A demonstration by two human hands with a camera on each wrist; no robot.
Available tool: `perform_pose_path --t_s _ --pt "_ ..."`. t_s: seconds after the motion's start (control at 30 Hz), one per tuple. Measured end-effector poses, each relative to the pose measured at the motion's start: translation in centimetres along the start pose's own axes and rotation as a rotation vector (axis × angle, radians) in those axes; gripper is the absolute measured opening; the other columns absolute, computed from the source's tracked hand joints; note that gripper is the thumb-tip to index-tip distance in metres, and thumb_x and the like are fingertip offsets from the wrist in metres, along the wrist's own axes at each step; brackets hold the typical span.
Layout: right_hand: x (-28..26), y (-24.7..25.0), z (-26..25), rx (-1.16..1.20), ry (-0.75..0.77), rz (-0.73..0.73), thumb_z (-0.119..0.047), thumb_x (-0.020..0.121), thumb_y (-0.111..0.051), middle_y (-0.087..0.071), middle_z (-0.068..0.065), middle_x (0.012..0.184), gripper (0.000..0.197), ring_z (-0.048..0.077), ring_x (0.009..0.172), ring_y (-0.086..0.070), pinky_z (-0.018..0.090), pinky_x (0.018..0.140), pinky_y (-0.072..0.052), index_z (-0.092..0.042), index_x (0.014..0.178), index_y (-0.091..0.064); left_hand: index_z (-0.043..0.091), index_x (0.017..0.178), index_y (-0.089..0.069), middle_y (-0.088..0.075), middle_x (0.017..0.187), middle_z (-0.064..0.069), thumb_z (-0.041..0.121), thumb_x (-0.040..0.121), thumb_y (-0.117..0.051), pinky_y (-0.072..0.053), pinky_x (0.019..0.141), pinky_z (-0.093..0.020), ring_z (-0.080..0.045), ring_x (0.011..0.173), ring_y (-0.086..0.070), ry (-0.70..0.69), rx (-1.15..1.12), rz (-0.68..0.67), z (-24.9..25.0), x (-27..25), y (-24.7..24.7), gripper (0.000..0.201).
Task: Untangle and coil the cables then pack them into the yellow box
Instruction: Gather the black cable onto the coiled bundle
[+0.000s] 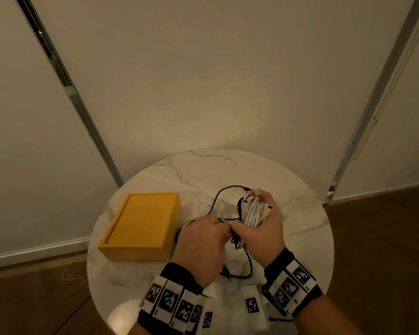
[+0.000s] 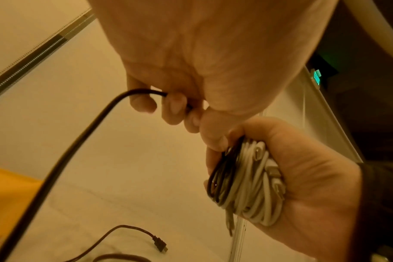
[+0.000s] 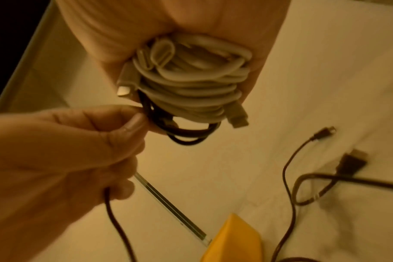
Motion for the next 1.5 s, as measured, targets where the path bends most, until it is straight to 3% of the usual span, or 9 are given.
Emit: perform_pose_path --t_s 0.17,0.33,0.67,0.8,0.93,1.07,1.2,1.37,1.5 --pt "0.4 0.3 0.2 0.161 -0.048 0.153 0.016 0.069 -0.075 -0.06 -0.004 0.072 0.049 0.015 0.064 -0.057 0.031 0.058 -0.051 -0.013 0.103 -0.054 0.02 0.098 -0.066 -0.054 0.093 0.008 0.021 0.101 -0.046 -0.048 0.07 -0.035 -0.012 0.077 -0.053 -0.027 -0.139 -0.014 0.5 -0.1 -0.2 0.021" --pt "0.5 -0.4 0.6 0.274 -0.174 0.176 0.006 0.071 -0.083 -0.065 -0.001 0.081 0.06 0.016 0.072 -0.064 0.036 0.065 -0.055 -0.007 0.122 -0.052 0.023 0.092 -0.061 -0.057 0.085 0.007 0.003 0.091 -0.048 -0.04 0.061 -0.028 -0.012 0.07 -0.047 -0.057 -0.135 0.045 0.9 0.4 0.5 0.024" --pt "1.3 0.1 0.2 0.155 -0.166 0.179 0.018 0.077 -0.068 -0.059 0.008 0.085 0.046 0.006 0.061 -0.058 0.023 0.056 -0.052 -0.004 0.114 -0.054 0.028 0.1 -0.067 -0.051 0.08 0.01 0.041 0.103 -0.039 -0.018 0.051 -0.018 -0.007 0.073 -0.043 0.104 0.085 -0.042 1.6 -1.0 2.8 0.031" --pt "1.1 -0.4 -0.1 -0.015 -0.115 0.159 0.009 0.072 -0.074 -0.06 -0.01 0.068 0.046 0.008 0.05 -0.053 0.028 0.047 -0.047 -0.016 0.106 -0.055 0.027 0.093 -0.068 -0.065 0.091 0.009 0.048 0.099 -0.045 -0.031 0.059 -0.024 -0.009 0.077 -0.056 0.191 0.138 0.013 2.3 -1.0 4.1 0.032" --pt "1.0 -0.7 -0.1 -0.105 -0.111 0.078 0.005 0.071 -0.076 -0.059 -0.005 0.069 0.047 0.006 0.046 -0.053 0.025 0.047 -0.048 -0.016 0.107 -0.055 0.027 0.096 -0.064 -0.059 0.092 0.012 0.042 0.099 -0.047 -0.033 0.064 -0.023 -0.008 0.078 -0.052 0.161 0.041 0.055 2.4 -1.0 4.8 0.023" --pt "0.9 -1.1 0.4 0.033 -0.156 -0.07 0.002 0.072 -0.084 -0.064 -0.002 0.077 0.05 0.01 0.067 -0.063 0.027 0.065 -0.054 -0.007 0.111 -0.054 0.024 0.094 -0.063 -0.042 0.077 0.016 0.029 0.098 -0.057 -0.027 0.062 -0.019 -0.006 0.072 -0.044 0.051 -0.137 0.069 1.0 -0.7 4.7 0.009" --pt "0.5 -1.6 1.0 0.28 -0.278 -0.202 -0.041 0.066 -0.089 -0.064 0.007 0.089 0.069 0.026 0.086 -0.063 0.04 0.082 -0.053 -0.006 0.112 -0.051 0.03 0.085 -0.059 -0.04 0.073 0.021 0.02 0.095 -0.063 -0.031 0.062 -0.013 0.001 0.074 -0.046 -0.053 -0.279 0.098 0.4 -0.3 4.9 0.015" --pt "0.0 -2.0 1.1 0.352 -0.327 -0.378 -0.051 0.05 -0.098 -0.064 0.01 0.095 0.11 0.022 0.087 -0.065 0.03 0.07 -0.056 0.004 0.128 -0.041 0.025 0.087 -0.067 -0.048 0.079 0.02 0.016 0.092 -0.068 -0.035 0.065 -0.009 -0.005 0.076 -0.05 -0.126 -0.376 0.104 -0.2 -0.1 5.0 0.01" --pt "-0.1 -2.1 0.5 0.445 -0.295 -0.396 -0.044 0.052 -0.099 -0.059 0.015 0.09 0.103 0.023 0.077 -0.064 0.032 0.065 -0.057 0.007 0.123 -0.045 0.022 0.09 -0.068 -0.062 0.085 0.012 0.021 0.093 -0.063 -0.046 0.067 -0.022 -0.013 0.08 -0.058 -0.171 -0.529 0.081 -0.6 -0.2 4.9 0.006"
Point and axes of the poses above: each hand's wrist, its own x-axis towards the middle knuckle, its own y-axis out of the back of the hand, z = x × y, the point moved 3 cm from there along x, towards the middle knuckle
